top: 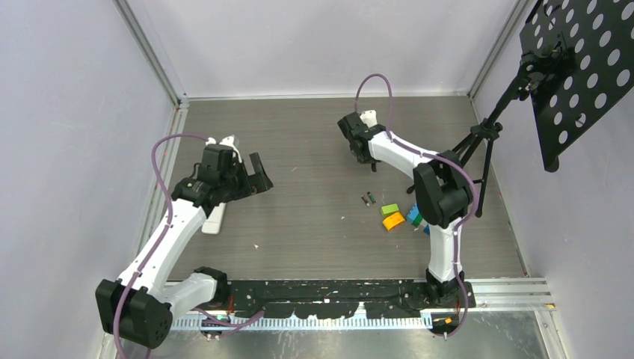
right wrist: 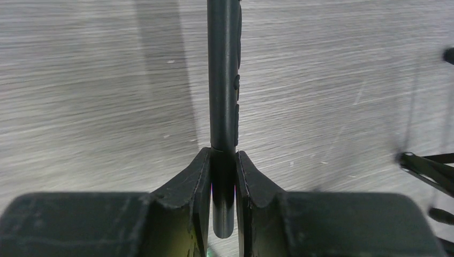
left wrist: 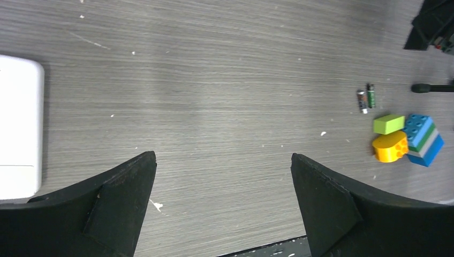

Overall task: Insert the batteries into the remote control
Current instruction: Place the remote control at the center of the board.

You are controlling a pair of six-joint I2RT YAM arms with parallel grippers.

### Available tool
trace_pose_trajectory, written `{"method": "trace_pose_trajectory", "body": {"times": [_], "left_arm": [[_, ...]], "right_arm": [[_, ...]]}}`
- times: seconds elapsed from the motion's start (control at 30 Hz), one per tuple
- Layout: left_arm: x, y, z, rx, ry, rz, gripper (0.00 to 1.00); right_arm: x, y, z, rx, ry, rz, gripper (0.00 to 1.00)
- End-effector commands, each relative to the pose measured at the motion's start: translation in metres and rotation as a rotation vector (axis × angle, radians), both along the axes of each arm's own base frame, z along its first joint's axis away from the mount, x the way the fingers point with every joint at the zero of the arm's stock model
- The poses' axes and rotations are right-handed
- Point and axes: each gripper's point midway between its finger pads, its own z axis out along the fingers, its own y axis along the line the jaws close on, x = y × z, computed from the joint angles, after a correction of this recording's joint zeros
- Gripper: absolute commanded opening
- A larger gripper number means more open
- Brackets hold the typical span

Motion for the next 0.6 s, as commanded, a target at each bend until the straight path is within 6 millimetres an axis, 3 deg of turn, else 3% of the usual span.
{"method": "trace_pose_trajectory", "body": {"times": [0.0,0.23,0.43,0.57], "left_arm": [[0.006,0.013,-0.005,0.078,0.018,0.020,1.00],[0.008,0.013,-0.017,0.114,0.065,0.001,1.00],[0.009,0.019,-0.024,0.151,0.086,-0.004,1.00],[0.012,0.036,-0.028,0.207,0.090,0.043,0.99]], "right_arm": [[0.009,-0.036,0.011,-0.176,0.012,-0.044,0.00],[0.018,-0.050,-0.014,-0.243,0.096,-0.036,0.05],[0.017,-0.044,-0.023,-0.215,0.129,-0.011,0.30],[0.013,-0.035,-0.019,-0.148,0.123,0.011,0.43]]}}
